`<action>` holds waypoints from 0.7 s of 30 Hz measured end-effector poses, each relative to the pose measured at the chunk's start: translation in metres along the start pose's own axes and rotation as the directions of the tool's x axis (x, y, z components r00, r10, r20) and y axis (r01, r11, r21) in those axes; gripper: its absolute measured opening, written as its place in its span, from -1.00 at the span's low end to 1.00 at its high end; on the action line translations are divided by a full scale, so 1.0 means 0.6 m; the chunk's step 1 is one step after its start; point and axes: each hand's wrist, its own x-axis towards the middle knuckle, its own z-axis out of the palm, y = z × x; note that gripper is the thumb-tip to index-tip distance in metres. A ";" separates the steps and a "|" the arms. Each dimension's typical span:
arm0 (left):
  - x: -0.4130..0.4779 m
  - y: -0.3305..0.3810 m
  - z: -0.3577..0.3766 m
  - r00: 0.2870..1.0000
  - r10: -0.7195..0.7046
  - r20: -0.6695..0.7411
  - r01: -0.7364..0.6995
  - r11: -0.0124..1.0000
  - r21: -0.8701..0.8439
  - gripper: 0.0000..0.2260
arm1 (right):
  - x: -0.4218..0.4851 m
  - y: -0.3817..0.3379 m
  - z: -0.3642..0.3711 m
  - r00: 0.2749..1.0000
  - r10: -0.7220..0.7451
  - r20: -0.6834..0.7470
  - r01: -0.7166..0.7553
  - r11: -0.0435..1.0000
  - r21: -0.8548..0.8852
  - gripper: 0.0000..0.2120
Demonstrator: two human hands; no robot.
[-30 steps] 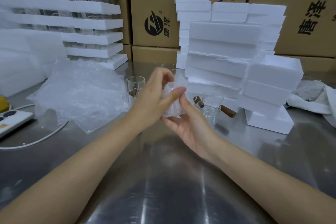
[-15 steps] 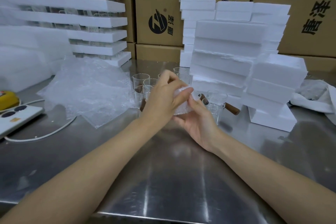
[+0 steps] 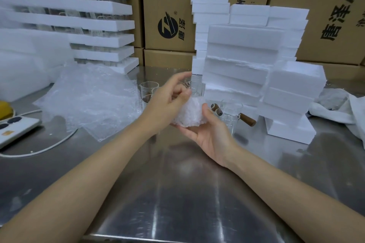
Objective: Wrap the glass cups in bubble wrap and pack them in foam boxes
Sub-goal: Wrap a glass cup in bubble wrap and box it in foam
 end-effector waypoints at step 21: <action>-0.004 0.010 -0.013 0.965 -0.077 0.252 0.087 0.996 -0.030 -0.67 | -0.005 -0.002 -0.009 0.987 0.043 -0.152 -0.047 0.999 -0.020 -0.56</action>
